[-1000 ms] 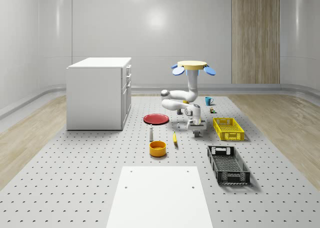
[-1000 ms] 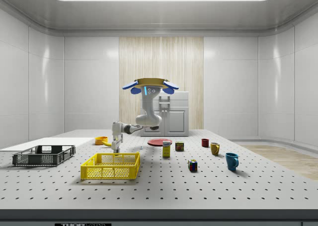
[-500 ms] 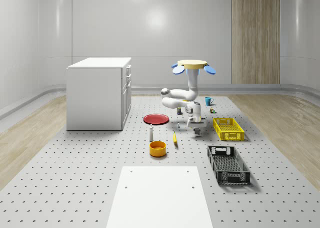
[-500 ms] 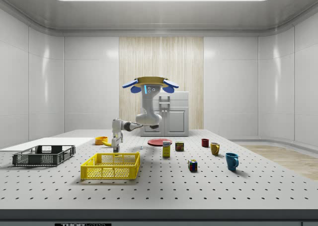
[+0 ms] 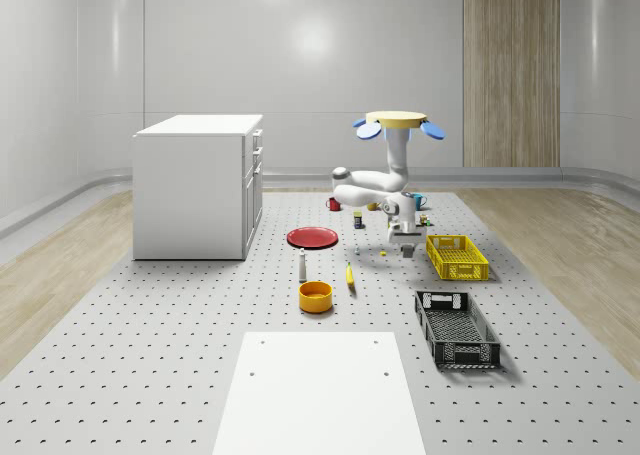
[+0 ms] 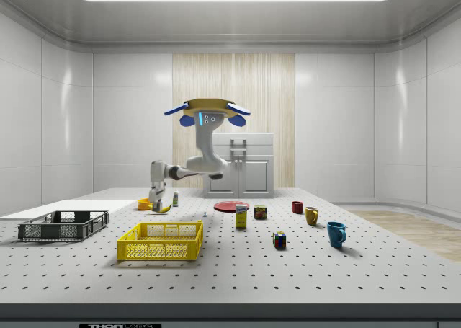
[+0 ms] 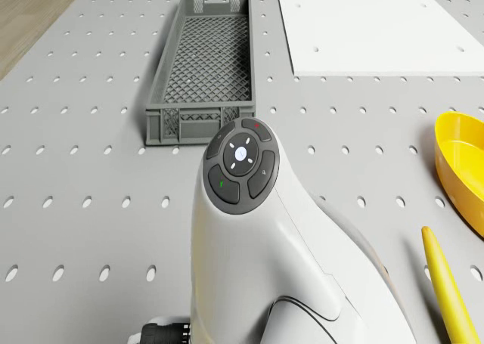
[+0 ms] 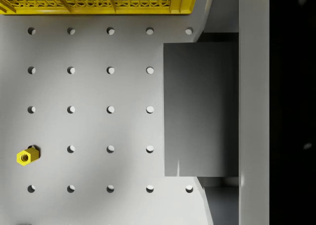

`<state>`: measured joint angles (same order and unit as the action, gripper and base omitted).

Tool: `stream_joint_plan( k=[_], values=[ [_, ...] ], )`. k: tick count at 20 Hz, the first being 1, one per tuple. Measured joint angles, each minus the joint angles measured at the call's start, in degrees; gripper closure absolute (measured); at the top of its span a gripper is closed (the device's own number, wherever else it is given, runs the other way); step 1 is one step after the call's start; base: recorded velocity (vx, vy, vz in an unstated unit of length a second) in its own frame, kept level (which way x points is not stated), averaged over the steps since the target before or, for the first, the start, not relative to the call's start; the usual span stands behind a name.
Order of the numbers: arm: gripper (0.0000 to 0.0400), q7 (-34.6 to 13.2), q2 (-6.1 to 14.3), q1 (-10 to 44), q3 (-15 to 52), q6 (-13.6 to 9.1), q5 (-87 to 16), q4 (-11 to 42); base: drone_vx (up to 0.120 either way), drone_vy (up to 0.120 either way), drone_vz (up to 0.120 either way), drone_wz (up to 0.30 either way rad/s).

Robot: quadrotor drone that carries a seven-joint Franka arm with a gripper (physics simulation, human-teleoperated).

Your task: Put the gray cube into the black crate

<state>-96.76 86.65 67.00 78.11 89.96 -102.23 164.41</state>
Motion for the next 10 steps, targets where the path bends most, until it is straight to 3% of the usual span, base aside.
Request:
stream_joint_plan(
  k=[4, 10],
  values=[
    [0.0150, -0.05, 0.25, 0.04, 0.29, 0.16, 0.35, 0.03, 0.120, 0.120, 0.120, 0.000],
    [0.0150, -0.12, 0.62, 0.12, 0.47, 0.47, 0.62, 0.03, 0.120, 0.120, 0.000, 0.000]
  ],
)
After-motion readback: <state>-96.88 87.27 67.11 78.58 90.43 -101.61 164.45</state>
